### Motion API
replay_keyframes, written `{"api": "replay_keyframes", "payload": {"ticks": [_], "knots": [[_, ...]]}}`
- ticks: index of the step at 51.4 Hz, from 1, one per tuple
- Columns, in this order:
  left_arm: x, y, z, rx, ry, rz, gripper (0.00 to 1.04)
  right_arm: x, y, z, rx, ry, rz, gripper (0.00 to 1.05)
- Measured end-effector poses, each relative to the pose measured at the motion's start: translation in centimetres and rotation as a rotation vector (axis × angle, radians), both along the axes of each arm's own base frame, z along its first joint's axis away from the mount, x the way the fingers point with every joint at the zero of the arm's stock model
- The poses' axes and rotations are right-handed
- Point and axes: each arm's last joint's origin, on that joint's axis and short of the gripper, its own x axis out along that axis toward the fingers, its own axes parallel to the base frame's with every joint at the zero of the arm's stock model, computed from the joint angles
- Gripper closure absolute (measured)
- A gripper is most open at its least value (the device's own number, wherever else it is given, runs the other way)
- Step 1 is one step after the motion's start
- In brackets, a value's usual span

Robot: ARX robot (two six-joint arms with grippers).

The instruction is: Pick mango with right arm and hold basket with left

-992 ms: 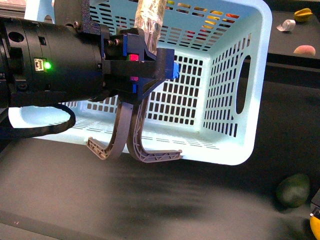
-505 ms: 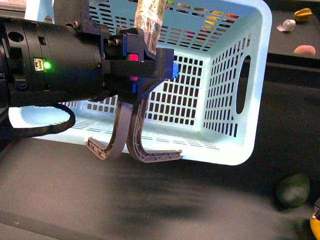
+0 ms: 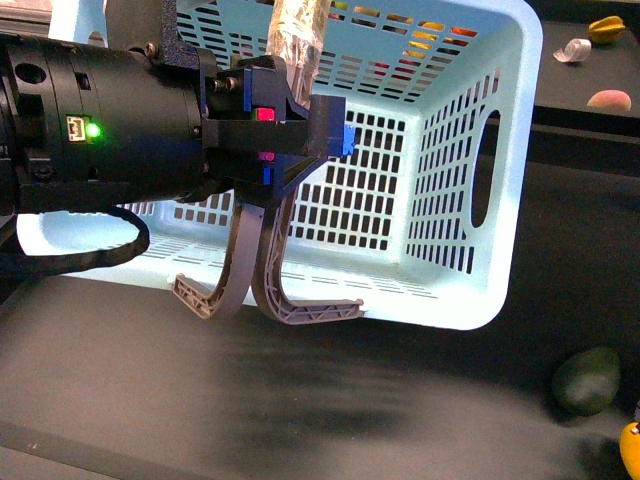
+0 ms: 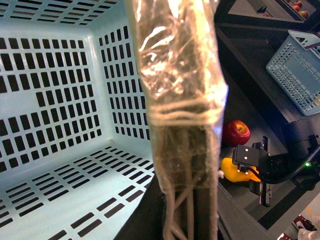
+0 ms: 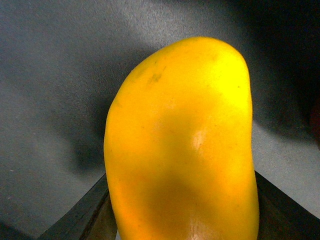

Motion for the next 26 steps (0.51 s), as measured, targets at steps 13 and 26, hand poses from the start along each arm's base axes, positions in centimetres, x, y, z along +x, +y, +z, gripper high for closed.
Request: {"api": "replay_keyframes", "payload": {"ticks": [13,26], "knots": [[0.0,0.0,0.0,0.0,0.0,-0.001,0.95,0.5,0.3,2.7,0.037,-0.118,-0.044,0.46],[0.0,0.0,0.0,0.0,0.0,-0.002,0.95,0.7,1.5,7.3,0.099,-0.283,-0.064,0.46]]}}
